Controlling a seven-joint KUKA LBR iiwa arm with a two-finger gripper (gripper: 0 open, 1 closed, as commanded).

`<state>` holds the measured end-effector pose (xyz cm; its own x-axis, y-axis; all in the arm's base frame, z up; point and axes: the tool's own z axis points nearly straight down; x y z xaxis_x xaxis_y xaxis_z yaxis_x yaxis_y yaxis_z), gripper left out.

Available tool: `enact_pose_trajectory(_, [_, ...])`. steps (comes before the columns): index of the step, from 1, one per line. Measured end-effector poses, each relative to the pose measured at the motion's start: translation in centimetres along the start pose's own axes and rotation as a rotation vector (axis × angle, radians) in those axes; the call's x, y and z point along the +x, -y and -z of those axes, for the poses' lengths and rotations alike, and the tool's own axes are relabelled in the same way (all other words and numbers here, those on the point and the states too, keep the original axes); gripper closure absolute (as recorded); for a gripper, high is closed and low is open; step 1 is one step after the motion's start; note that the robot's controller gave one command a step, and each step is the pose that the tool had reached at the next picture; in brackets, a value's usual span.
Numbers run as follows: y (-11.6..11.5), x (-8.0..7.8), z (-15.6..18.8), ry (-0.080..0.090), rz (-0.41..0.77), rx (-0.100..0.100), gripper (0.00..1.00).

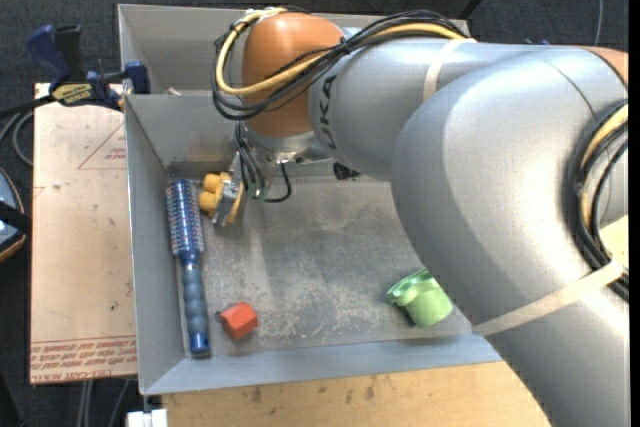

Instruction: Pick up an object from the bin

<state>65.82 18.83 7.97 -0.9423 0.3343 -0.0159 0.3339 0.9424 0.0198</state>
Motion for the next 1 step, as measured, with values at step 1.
enact_pose_trajectory(1, [-0.37,-0.31,7.61,-0.007,0.003,0.012,1.00])
